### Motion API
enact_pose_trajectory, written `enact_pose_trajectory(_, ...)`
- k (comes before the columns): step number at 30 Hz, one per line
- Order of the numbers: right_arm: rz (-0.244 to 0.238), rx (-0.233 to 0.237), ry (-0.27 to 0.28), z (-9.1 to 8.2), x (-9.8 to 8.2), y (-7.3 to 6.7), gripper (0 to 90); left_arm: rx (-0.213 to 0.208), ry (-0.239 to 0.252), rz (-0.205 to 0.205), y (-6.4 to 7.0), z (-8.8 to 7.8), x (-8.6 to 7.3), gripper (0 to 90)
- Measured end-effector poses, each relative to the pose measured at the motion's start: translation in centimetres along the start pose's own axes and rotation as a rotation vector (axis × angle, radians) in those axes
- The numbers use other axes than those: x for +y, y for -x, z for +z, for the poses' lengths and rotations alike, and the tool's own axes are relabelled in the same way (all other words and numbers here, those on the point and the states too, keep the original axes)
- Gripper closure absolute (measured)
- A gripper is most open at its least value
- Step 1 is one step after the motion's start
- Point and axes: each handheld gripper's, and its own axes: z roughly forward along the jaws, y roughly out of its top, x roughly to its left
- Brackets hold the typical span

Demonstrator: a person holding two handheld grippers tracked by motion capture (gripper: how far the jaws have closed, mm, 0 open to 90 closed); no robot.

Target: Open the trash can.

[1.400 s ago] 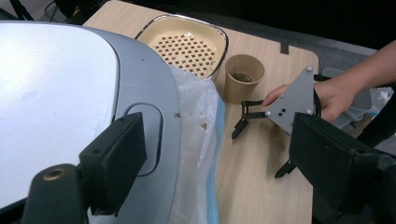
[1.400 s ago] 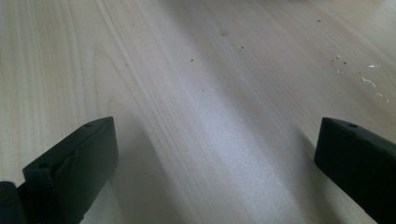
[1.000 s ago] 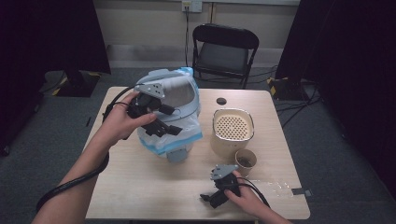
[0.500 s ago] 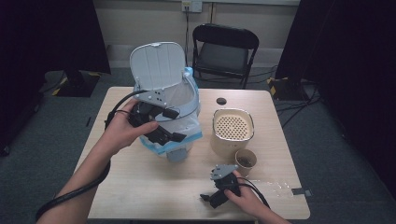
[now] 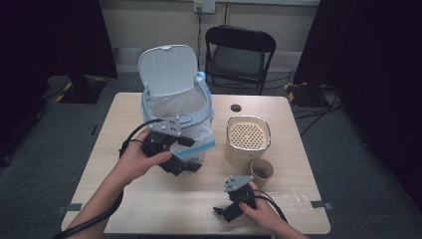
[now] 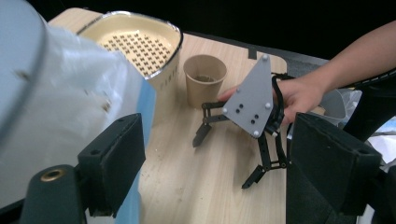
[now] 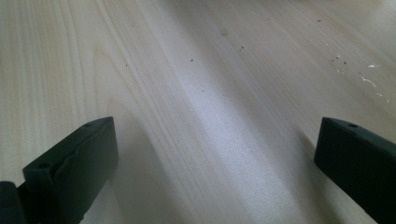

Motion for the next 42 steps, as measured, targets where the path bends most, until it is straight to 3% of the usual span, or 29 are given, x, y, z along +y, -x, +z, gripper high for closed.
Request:
enact_pose_trajectory(13,0.0,0.0,0.0,0.0,0.0,0.0,0.0,-0.017,-0.012,-0.017,0.7,1.4,-3.7,17.5)
enact_pose_trajectory(17,0.0,0.0,0.0,0.0,0.0,0.0,0.0,-0.019,-0.033,-0.001,1.2,1.6,-4.4,17.5)
enact_pose_trajectory(22,0.0,-0.001,0.0,0.0,0.0,0.0,0.0,-0.027,-0.009,-0.007,1.6,2.1,-5.7,17.5)
enact_pose_trajectory(26,-0.002,0.0,0.0,0.0,0.0,0.0,0.0,-0.028,-0.016,-0.016,1.7,2.8,-7.2,17.5)
enact_pose_trajectory(39,0.001,0.001,-0.002,0.0,0.0,0.0,0.0,-0.024,-0.058,0.0,1.7,5.3,-11.0,17.3)
enact_pose_trajectory(42,0.006,-0.001,-0.005,-0.1,0.0,-0.1,0.0,-0.031,-0.091,-0.005,1.5,6.1,-12.1,17.3)
